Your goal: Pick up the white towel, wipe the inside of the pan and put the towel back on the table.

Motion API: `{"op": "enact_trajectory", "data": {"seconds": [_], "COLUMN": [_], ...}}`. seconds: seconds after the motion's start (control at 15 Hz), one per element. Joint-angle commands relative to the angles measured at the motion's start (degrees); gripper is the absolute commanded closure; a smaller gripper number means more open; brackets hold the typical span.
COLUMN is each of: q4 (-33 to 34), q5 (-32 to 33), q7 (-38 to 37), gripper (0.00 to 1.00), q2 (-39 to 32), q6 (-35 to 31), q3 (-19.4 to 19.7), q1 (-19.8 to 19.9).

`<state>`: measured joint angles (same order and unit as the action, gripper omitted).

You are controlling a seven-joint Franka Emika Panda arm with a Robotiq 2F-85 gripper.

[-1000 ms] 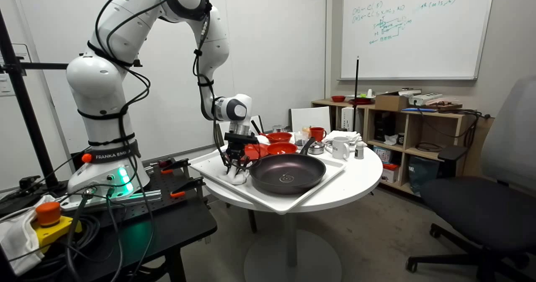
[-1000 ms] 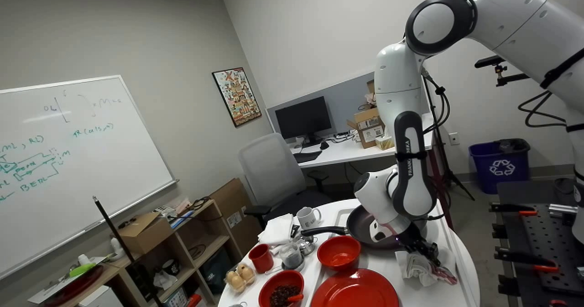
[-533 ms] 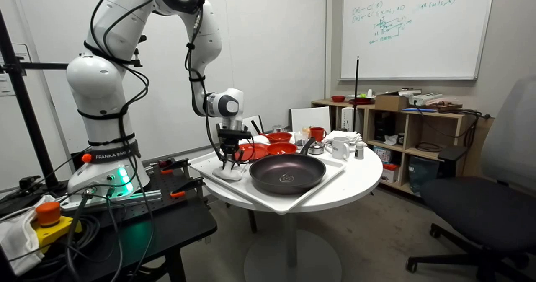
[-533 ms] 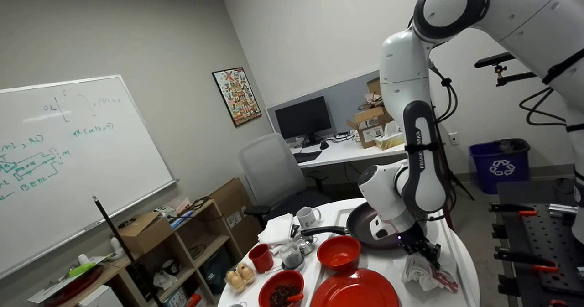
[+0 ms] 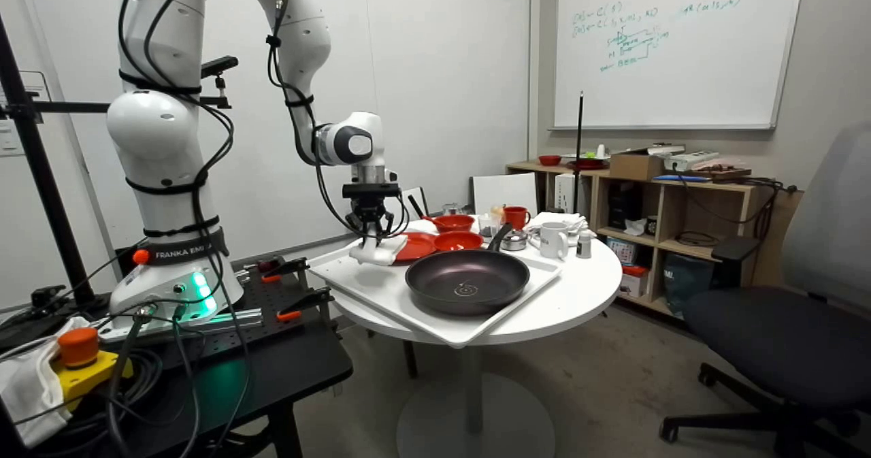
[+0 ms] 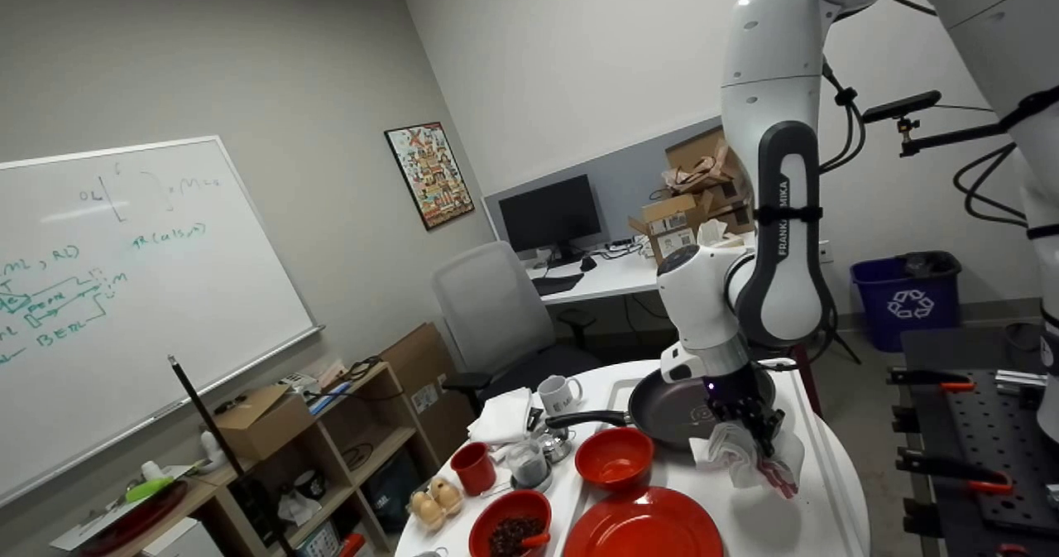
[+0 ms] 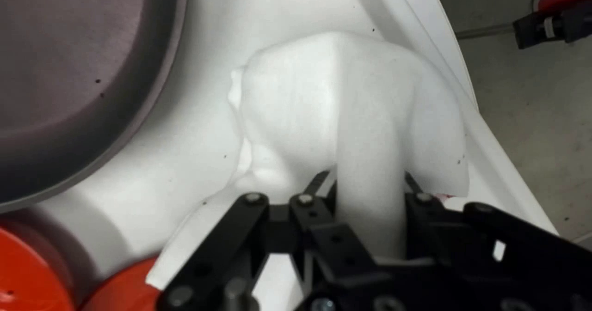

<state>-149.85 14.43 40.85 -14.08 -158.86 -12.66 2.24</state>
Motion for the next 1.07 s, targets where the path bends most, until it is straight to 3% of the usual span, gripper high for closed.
{"op": "enact_trajectory", "data": {"seconds": [0.0, 0.13, 0.33, 0.73, 1.0], "q4": [-1.5, 0.6, 3.6, 10.2, 13.9], "q5": [-12.6, -21.4, -29.6, -29.8, -28.7], "q7": [5.8, 9.5, 11.1, 5.8, 1.6], "gripper": [0.9, 0.9, 0.9, 0.9, 0.9], "q2": [6.8, 8.5, 10.3, 6.4, 0.9], "q6": [0.3, 2.1, 4.2, 5.4, 5.0], "q3": [-2.8, -2.7, 0.8, 8.9, 11.5], "q1": [3.6, 4.7, 4.3, 4.1, 4.9]}}
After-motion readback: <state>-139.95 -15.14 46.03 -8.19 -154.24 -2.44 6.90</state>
